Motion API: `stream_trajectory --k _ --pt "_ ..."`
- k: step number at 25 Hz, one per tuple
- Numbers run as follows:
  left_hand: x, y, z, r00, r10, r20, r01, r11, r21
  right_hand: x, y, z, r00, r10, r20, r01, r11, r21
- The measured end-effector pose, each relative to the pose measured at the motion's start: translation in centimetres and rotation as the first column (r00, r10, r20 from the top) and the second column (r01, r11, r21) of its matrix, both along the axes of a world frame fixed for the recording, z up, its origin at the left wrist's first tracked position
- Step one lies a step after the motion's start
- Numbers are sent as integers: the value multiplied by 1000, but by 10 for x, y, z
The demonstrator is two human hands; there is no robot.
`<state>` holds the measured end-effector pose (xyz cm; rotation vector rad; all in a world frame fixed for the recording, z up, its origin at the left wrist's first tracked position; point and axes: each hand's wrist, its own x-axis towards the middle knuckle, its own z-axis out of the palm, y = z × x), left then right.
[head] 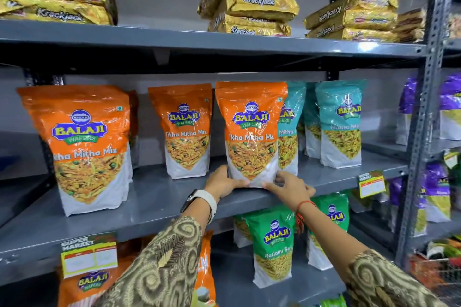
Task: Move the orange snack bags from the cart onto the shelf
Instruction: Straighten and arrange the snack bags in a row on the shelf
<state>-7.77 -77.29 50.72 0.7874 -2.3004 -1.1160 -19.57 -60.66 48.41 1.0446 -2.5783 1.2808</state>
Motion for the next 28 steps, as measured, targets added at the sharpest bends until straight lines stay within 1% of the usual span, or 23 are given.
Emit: stream_trajectory --k 4,6,8,9,12,16,20,28 --pt "23 -4 12 997 56 -56 -58 998 -28 9 -17 17 997 70 -20 -70 997 -17" --pt "45 -11 22 990 116 -82 -120 992 -46 21 -34 27 992 121 -36 -122 992 -44" --pt "71 -20 29 979 182 -96 -187 981 -47 38 -53 32 982 177 -61 -178 984 -18" --pt "85 -25 31 972 214 -98 -220 974 -55 48 -62 34 976 205 -75 -206 979 -7" --pt "119 -33 26 946 309 -99 -319 942 -105 72 -87 34 955 292 -55 -291 956 34" --pt "144 -39 11 917 397 -43 -398 901 -174 88 -107 25 924 382 -24 -380 923 63" --pt "145 -37 1 906 424 -12 -418 887 -197 87 -111 20 917 398 -18 -394 913 110" --pt "127 -36 0 916 399 -28 -398 901 -176 75 -110 20 943 333 -7 -330 937 114"
